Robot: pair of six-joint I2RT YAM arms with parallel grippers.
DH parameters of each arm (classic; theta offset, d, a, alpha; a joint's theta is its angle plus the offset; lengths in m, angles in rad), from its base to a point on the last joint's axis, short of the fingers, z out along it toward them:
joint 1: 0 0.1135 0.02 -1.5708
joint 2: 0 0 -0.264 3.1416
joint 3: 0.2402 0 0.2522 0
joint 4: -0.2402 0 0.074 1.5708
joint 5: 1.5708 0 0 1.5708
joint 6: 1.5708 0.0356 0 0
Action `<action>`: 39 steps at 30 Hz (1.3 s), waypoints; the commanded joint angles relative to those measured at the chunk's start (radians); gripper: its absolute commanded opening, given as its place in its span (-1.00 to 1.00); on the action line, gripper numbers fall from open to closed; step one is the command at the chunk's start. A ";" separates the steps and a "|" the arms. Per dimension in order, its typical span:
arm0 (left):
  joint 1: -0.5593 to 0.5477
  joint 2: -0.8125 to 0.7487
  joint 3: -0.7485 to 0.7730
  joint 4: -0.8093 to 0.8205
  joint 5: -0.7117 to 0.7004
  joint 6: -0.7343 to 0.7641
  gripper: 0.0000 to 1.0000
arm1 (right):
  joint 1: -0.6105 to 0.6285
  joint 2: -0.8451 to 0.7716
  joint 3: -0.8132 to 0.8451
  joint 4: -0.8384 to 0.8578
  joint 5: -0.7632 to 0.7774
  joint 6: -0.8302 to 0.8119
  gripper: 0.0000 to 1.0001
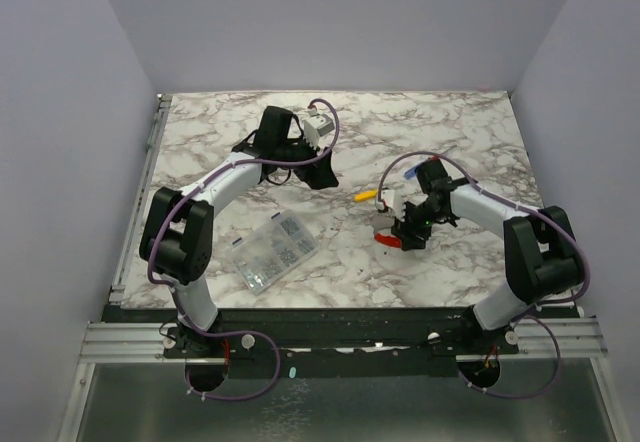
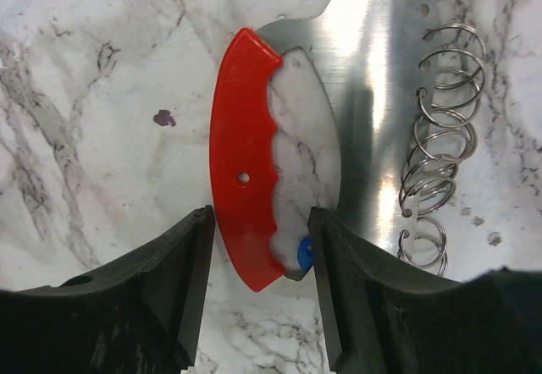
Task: Remove the keys from the keyring
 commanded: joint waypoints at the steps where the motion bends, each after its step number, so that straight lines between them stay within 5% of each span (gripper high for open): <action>1: -0.001 -0.025 0.003 0.017 0.021 -0.006 0.41 | 0.021 0.050 -0.037 0.097 0.091 -0.026 0.15; 10: 0.003 -0.030 0.003 0.020 0.010 -0.006 0.41 | 0.100 0.058 -0.134 0.146 0.189 0.000 0.12; 17: 0.005 -0.022 0.001 0.020 0.018 -0.006 0.41 | 0.103 0.059 -0.075 0.023 0.115 0.010 -0.52; 26: 0.003 -0.074 -0.046 0.021 0.044 0.066 0.46 | 0.102 -0.069 0.106 -0.173 -0.103 0.119 -0.73; 39: -0.083 -0.263 -0.287 0.052 0.159 0.569 0.55 | 0.049 0.004 0.271 -0.340 -0.347 0.181 -0.81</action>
